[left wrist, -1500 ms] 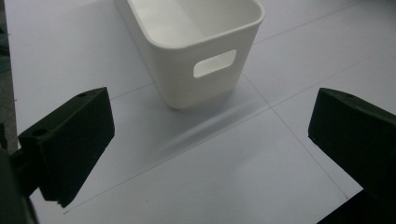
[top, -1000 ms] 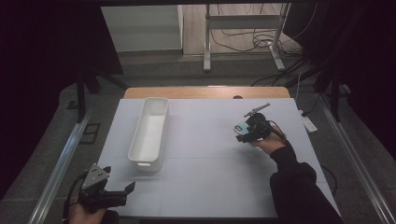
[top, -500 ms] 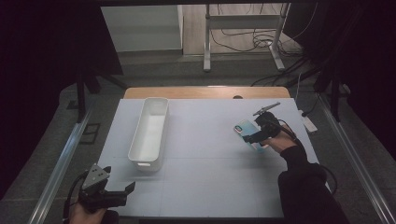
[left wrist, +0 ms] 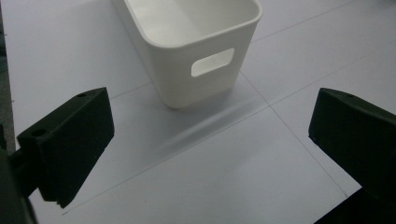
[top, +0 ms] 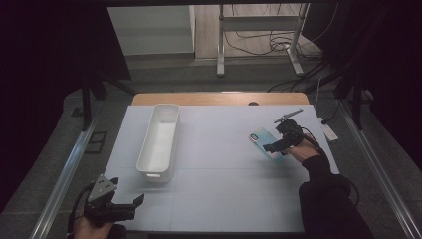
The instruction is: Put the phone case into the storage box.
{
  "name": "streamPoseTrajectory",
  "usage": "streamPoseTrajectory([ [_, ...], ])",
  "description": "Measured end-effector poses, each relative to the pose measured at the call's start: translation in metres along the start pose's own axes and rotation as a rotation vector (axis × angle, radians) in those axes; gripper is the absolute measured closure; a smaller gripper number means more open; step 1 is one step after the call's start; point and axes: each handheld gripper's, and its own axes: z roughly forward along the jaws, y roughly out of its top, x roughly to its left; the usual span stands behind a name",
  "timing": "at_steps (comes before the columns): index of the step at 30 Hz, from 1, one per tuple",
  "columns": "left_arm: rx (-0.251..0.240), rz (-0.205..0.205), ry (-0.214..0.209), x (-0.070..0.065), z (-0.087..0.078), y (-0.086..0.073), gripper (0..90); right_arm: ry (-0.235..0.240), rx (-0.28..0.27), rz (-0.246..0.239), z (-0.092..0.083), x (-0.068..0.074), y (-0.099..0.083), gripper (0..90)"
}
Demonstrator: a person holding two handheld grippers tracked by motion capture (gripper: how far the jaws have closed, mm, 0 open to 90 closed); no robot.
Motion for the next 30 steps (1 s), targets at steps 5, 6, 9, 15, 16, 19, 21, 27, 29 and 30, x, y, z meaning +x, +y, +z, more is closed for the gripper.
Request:
streamPoseTrajectory([
  [5, 0.001, 0.001, 0.0, 0.0, 0.0, 0.0, 0.8, -0.004, 0.032, -0.001, 0.01, -0.002, -0.004, 0.0],
  [6, 0.001, 0.002, 0.001, 0.0, 0.0, 0.0, 0.8, -0.003, 0.035, 0.001, 0.012, -0.003, -0.004, 0.0],
  [9, 0.002, 0.004, 0.001, 0.0, 0.0, 0.0, 0.8, -0.003, 0.043, -0.003, 0.018, -0.004, -0.007, 0.0],
  [15, 0.002, 0.004, 0.001, 0.0, 0.0, 0.0, 0.8, 0.006, 0.073, -0.01, 0.03, -0.006, -0.013, 0.0],
  [16, 0.002, 0.004, 0.001, 0.0, 0.0, 0.0, 0.8, 0.006, 0.073, -0.01, 0.03, -0.006, -0.013, 0.0],
  [19, 0.002, 0.004, 0.001, 0.0, 0.0, 0.0, 0.8, 0.001, 0.09, -0.025, 0.036, -0.008, -0.016, 0.0],
  [21, 0.002, 0.004, 0.001, 0.0, 0.0, 0.0, 0.8, -0.003, 0.107, -0.033, 0.04, -0.008, -0.018, 0.0],
  [27, 0.004, 0.006, 0.001, 0.0, 0.0, 0.0, 0.8, -0.023, 0.112, -0.056, 0.042, -0.007, -0.02, 0.0],
  [29, 0.004, 0.006, 0.002, 0.0, 0.0, 0.0, 0.8, -0.018, 0.106, -0.052, 0.042, -0.007, -0.02, 0.0],
  [30, 0.004, 0.006, 0.002, 0.0, 0.0, 0.0, 0.8, -0.018, 0.107, -0.051, 0.042, -0.007, -0.02, 0.0],
])
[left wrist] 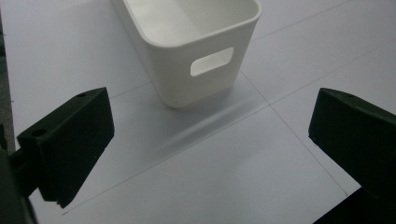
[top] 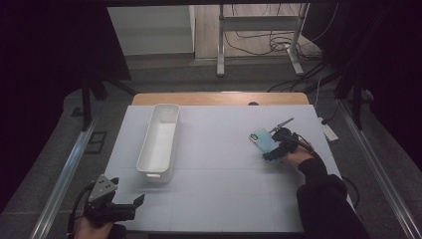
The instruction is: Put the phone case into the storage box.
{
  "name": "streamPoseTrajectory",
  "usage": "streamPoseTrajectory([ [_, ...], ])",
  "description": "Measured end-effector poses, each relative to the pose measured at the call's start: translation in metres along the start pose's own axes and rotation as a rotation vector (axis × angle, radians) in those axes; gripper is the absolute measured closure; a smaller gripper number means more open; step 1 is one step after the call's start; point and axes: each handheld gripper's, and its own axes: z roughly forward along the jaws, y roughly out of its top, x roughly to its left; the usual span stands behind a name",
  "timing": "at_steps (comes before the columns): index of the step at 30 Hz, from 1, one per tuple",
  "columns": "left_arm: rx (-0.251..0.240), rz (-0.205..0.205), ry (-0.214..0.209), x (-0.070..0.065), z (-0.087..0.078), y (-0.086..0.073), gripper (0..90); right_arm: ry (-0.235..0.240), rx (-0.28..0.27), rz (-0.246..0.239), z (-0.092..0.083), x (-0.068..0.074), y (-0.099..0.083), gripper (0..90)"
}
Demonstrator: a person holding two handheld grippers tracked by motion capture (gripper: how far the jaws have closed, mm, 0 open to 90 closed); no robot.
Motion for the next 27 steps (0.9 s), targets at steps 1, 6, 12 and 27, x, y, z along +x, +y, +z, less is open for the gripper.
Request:
streamPoseTrajectory([
  [1, 0.0, 0.0, 0.0, 0.0, 0.0, 0.0, 0.8, 0.001, 0.002, 0.001, 0.0, 0.0001, 0.0003, 0.0],
  [6, 0.0, -0.002, 0.0, 0.0002, -0.0001, -0.0001, 0.8, 0.004, 0.014, -0.005, -0.0022, 0.0006, 0.0015, 6.0],
  [12, 0.0, 0.0, 0.001, -0.0001, 0.0, 0.0, 0.8, 0.005, 0.009, 0.0, -0.0072, 0.0002, 0.0011, 15.9],
  [27, -0.004, -0.013, 0.0, 0.0011, -0.0006, -0.0002, 0.5, 0.011, 0.024, 0.049, -0.0096, 0.0006, 0.0022, 16.9],
])
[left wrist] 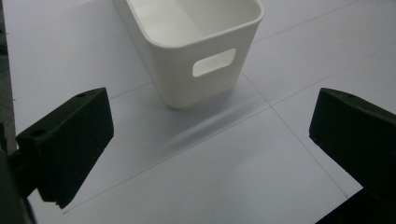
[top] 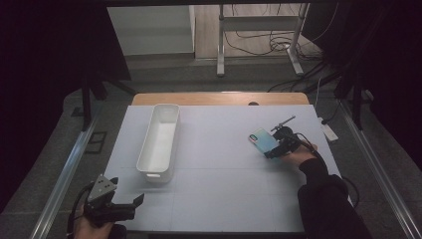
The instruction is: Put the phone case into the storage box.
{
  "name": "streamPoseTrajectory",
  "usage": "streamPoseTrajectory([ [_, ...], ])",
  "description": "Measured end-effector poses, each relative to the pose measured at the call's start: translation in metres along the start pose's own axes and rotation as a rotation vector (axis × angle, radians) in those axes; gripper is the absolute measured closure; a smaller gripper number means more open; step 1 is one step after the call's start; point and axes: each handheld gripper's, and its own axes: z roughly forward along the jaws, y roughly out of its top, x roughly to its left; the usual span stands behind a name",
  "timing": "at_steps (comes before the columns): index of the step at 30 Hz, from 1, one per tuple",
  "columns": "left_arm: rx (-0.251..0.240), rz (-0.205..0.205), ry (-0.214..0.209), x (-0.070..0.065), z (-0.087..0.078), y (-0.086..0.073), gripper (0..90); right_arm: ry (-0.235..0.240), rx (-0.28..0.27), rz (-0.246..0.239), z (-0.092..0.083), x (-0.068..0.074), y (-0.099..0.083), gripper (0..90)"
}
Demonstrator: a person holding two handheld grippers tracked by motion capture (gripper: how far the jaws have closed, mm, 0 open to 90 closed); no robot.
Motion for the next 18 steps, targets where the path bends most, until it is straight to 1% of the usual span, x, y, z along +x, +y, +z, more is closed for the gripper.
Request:
streamPoseTrajectory([
  [5, 0.011, -0.01, -0.014, 0.001, 0.001, 0.001, 1.5, 0.007, -0.003, -0.002, -0.001, 0.001, -0.001, 16.9],
  [8, 0.012, -0.016, -0.019, 0.002, 0.001, 0.001, 1.9, 0.003, -0.008, -0.003, -0.002, 0.002, -0.001, 16.9],
  [12, 0.013, -0.021, -0.022, 0.003, 0.001, 0.001, 1.8, 0.003, -0.036, -0.001, -0.007, 0.003, -0.001, 16.9],
  [18, 0.009, -0.034, -0.023, 0.004, 0.001, 0.0, 1.3, 0.01, -0.07, -0.012, -0.014, 0.006, -0.001, 16.9],
])
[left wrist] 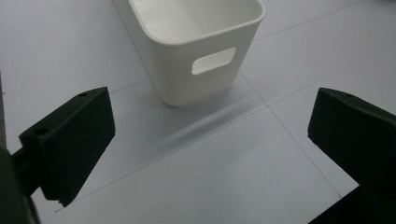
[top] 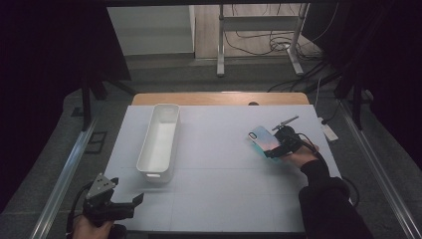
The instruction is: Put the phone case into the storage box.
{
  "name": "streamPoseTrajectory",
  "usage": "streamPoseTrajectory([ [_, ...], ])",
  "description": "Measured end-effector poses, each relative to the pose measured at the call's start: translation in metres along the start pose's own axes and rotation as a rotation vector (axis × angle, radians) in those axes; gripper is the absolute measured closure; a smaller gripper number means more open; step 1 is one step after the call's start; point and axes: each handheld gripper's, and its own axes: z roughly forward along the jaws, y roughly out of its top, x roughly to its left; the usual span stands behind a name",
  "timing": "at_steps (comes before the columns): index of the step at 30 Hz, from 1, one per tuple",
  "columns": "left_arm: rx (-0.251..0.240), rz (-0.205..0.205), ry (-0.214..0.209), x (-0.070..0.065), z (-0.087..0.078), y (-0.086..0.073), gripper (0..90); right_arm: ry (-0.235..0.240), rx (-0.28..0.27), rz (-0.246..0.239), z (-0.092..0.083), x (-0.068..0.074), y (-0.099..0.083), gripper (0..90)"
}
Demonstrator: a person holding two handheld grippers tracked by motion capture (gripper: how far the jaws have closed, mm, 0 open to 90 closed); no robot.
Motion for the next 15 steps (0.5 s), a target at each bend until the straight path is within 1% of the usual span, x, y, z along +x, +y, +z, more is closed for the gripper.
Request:
streamPoseTrajectory([
  [3, 0.001, -0.002, 0.001, 0.0, 0.0, 0.0, 0.7, 0.0, -0.019, -0.004, -0.004, 0.003, 0.0, 16.9],
  [8, 0.003, 0.003, 0.003, -0.001, 0.0, 0.0, 0.0, 0.015, -0.049, -0.01, -0.011, 0.007, 0.0, 16.9],
  [10, 0.007, 0.007, 0.009, -0.001, 0.001, 0.001, 0.0, 0.03, -0.067, -0.009, -0.015, 0.009, -0.001, 16.9],
  [12, 0.013, 0.012, 0.013, -0.002, 0.001, 0.001, 0.0, 0.033, -0.079, -0.019, -0.019, 0.012, -0.002, 16.9],
  [14, 0.014, 0.014, 0.015, -0.002, 0.001, 0.001, 0.0, 0.037, -0.087, -0.018, -0.021, 0.013, -0.002, 16.9],
  [15, 0.018, 0.017, 0.018, -0.003, 0.002, 0.002, 0.0, 0.04, -0.109, -0.019, -0.027, 0.016, -0.003, 16.9],
])
